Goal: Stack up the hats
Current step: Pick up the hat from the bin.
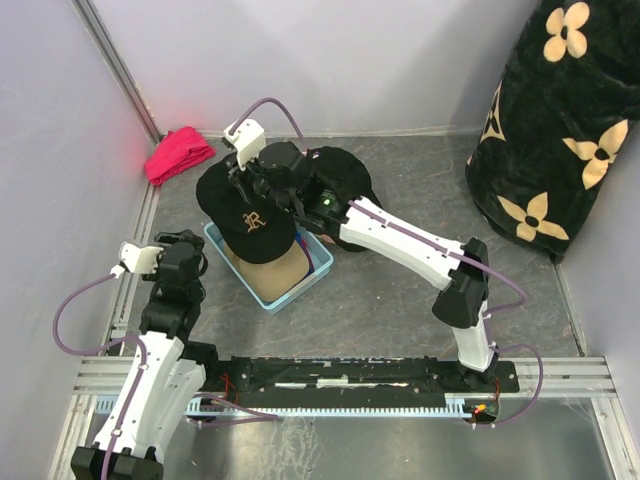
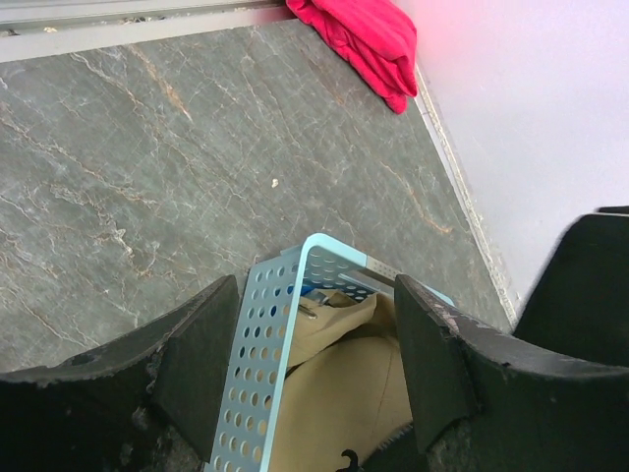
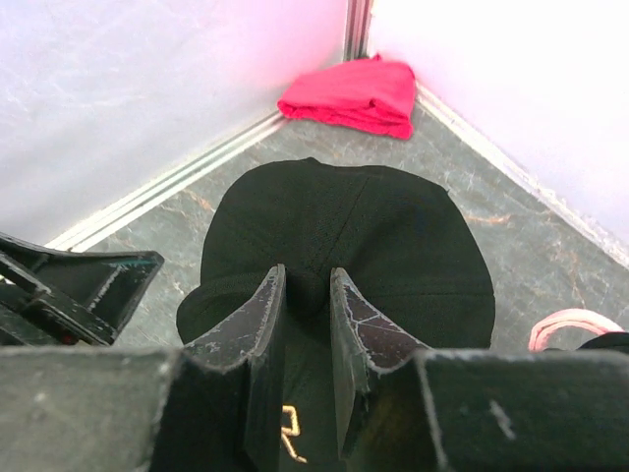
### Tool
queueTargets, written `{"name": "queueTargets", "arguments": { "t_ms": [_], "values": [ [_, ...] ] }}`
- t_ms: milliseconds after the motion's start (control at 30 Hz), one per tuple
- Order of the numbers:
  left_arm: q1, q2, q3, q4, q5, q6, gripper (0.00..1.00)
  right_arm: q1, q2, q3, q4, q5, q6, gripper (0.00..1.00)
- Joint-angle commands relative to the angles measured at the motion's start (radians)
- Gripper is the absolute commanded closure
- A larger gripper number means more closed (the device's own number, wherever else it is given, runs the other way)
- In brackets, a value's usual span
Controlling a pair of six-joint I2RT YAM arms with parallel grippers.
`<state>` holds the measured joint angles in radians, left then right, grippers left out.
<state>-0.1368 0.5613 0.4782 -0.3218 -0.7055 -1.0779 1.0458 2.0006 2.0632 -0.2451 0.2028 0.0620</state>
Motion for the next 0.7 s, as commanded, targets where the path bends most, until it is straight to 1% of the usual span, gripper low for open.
{"name": "queueTargets", "arguments": {
  "t_ms": [0,233,400,567,667],
  "values": [
    [0.006,-0.018,0.049,-0.017,-0.044,-0.045,0.29,0.011,-0.101,0.001,0.076,-0.002,-0.016,0.81],
    [0.006,-0.022,0.083,-0.026,-0.050,-0.024,0.29,0.014,-0.176,0.002,0.058,0.003,-0.031,0.81],
    [0.005,-0.011,0.111,-0.004,-0.021,0.011,0.29,0.009,-0.284,-0.057,0.044,0.027,-0.062,0.81],
    [0.005,0.033,0.141,0.051,0.055,0.049,0.29,-0.038,-0.397,-0.115,0.008,-0.008,-0.044,0.81],
    [0.005,0.074,0.161,0.086,0.118,0.068,0.29,-0.100,-0.457,-0.154,-0.008,-0.056,-0.011,0.81]
  ]
}}
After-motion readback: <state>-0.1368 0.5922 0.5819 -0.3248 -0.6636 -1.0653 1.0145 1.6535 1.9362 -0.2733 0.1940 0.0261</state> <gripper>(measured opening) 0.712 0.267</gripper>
